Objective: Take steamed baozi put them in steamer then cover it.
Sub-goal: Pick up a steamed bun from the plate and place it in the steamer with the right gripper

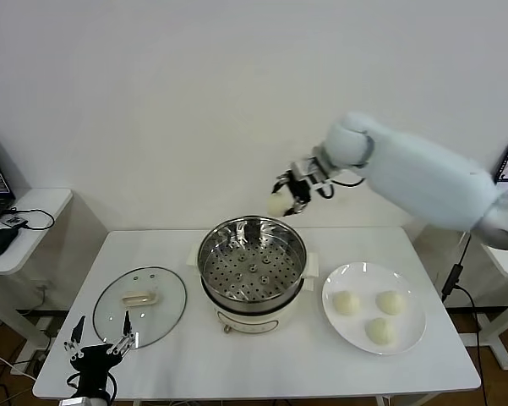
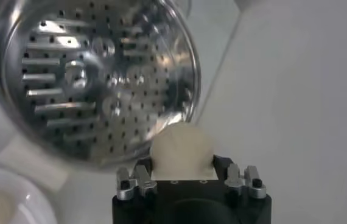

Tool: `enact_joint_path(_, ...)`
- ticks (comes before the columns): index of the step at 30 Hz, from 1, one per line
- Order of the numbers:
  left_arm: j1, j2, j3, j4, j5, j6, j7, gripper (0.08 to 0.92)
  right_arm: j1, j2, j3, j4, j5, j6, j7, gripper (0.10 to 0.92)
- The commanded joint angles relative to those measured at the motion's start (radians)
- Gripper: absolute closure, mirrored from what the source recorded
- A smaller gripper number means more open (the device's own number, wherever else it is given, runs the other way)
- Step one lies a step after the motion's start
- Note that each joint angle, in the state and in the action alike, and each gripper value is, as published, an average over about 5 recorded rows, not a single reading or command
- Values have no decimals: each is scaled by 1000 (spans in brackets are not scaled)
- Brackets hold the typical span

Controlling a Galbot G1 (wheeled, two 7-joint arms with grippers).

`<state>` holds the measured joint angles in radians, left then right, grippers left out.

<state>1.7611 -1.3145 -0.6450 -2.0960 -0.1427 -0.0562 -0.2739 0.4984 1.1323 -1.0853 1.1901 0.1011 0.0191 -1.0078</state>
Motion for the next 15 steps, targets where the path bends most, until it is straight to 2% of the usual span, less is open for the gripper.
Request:
enact_joint_path(1, 0, -1, -6, -2, -4, 0, 1, 177, 6, 141, -120, -29, -96, 119, 32, 397)
enact_joint_path(6, -5, -4, -7, 2, -6, 0, 2, 177, -19, 151, -146, -59, -255, 230, 48, 397)
enact_joint_path(15, -14, -6, -6, 15, -5, -1, 2, 177, -81, 155, -143, -127, -388, 334, 95, 397)
